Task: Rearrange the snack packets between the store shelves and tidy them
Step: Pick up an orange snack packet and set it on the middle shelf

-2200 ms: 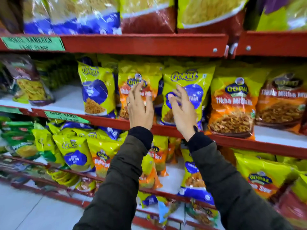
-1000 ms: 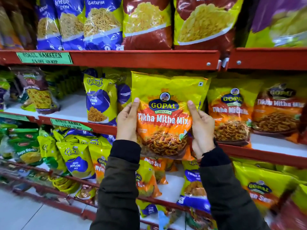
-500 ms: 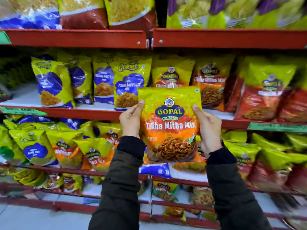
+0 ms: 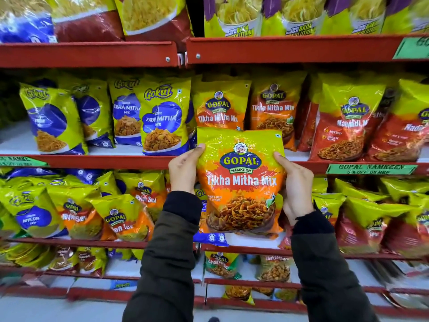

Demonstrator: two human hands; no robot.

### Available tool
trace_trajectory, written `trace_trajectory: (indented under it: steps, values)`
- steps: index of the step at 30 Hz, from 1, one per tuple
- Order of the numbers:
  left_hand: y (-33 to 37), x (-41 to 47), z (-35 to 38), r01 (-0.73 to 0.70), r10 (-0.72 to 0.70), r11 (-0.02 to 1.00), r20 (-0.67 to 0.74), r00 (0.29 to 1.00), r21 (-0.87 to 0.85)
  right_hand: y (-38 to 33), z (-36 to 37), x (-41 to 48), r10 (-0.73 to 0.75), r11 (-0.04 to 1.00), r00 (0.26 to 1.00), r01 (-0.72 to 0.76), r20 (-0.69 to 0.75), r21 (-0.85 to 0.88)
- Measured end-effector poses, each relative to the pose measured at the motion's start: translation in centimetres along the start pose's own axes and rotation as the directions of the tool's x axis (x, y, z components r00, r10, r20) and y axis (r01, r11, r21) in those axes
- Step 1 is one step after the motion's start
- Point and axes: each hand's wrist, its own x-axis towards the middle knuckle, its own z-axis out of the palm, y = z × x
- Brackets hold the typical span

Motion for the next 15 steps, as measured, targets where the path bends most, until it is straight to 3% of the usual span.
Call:
trace_trajectory:
  steps: [8,15]
  values:
    - [0.0,2.2,4.7,-0.001,0.001,1.0,0.068,0.998,0.001,-1.8,-1.5,3.5,-0.044,0.999,0.997,0.043,-0.07,-0.019]
    - [1.8,7.2,13.7,-0.084,0.086,0.996,0.136,0.987,-0.024,-6.5,-2.4,11.3,-0.282,0.957,0.954,0.272,-0.1,-0.104]
